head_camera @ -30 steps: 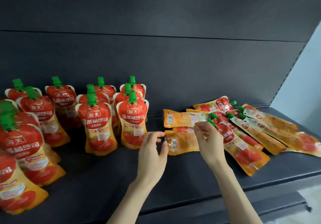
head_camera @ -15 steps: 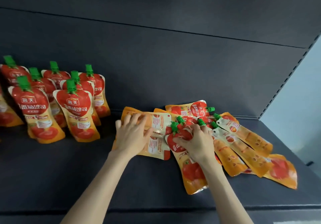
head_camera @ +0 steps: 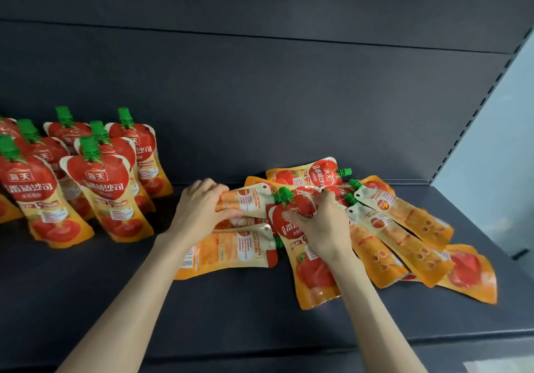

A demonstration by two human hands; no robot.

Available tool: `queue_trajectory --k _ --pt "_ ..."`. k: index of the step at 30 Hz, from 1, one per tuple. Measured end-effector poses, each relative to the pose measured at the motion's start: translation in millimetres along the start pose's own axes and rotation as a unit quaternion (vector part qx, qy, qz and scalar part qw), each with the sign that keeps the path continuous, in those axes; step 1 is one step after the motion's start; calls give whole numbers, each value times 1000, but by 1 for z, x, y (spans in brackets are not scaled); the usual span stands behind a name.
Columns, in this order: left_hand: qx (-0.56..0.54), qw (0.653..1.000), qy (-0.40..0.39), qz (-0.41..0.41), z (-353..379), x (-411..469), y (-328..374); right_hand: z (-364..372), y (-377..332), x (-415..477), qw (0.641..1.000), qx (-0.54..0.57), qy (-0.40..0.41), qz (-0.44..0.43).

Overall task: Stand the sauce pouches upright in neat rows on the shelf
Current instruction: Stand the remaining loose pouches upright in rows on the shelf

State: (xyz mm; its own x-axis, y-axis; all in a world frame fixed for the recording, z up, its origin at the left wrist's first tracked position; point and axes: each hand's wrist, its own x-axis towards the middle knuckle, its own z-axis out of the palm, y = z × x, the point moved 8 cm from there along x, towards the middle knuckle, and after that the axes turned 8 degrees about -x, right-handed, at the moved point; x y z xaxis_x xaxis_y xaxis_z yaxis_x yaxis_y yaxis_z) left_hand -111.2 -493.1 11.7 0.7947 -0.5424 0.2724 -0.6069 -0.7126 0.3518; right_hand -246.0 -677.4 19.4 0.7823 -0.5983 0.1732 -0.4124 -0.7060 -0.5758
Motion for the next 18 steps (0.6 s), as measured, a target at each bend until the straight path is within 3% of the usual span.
queue_trajectory --k 7,10,14,18 --pt "-119 988 93 28 -43 2 8 -24 -23 1 969 243 29 -37" --pt "-237 962 124 46 -71 -13 23 -37 -40 -1 950 301 55 -66" --pt "-442 894 74 -13 -82 -47 36 -46 -62 -13 923 368 68 -86" --pt "-599 788 69 -124 -68 -91 30 -28 -89 -30 910 400 14 -110"
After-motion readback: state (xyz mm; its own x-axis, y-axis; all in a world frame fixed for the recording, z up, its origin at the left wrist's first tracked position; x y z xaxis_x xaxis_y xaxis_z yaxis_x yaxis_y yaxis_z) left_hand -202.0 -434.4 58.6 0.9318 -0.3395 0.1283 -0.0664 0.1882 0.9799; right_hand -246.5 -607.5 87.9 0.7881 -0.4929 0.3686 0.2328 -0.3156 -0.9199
